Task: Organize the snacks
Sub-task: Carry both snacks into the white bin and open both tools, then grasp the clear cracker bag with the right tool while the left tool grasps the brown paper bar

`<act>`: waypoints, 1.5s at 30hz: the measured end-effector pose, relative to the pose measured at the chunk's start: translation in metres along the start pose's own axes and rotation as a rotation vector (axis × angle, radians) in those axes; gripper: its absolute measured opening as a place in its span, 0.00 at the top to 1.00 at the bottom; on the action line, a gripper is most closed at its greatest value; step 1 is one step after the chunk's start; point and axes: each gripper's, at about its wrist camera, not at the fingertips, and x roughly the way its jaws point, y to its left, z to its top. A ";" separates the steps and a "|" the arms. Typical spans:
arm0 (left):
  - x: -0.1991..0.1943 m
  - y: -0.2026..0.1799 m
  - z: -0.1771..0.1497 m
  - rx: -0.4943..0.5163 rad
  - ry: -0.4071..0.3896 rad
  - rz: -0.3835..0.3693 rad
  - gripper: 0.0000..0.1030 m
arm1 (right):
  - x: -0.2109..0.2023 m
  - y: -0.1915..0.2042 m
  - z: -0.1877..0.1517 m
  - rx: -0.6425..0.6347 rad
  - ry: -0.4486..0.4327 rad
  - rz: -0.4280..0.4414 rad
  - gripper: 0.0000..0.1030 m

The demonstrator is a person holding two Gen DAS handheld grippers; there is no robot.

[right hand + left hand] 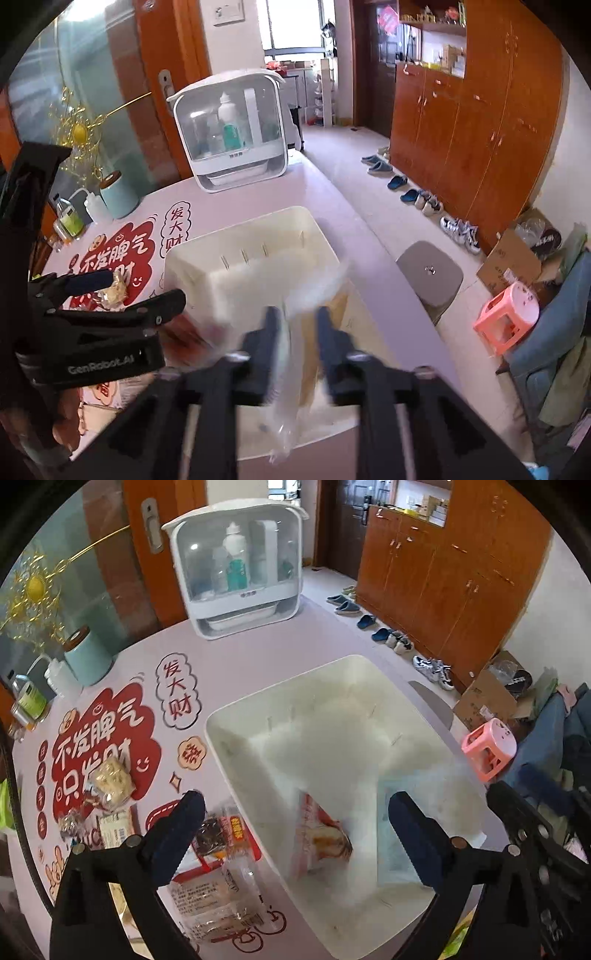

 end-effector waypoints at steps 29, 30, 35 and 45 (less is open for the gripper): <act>-0.110 0.053 -0.060 -0.071 -0.209 0.136 0.04 | -0.034 0.029 -0.008 0.005 0.010 0.094 0.36; -0.116 0.058 -0.064 -0.077 -0.219 0.146 0.04 | -0.038 0.032 -0.008 0.002 0.003 0.101 0.36; -0.136 0.081 -0.078 -0.110 -0.236 0.167 0.04 | -0.053 0.052 -0.010 -0.023 -0.050 0.089 0.36; -0.172 0.146 -0.121 -0.171 -0.261 0.229 0.04 | -0.073 0.110 -0.021 -0.076 -0.116 0.145 0.36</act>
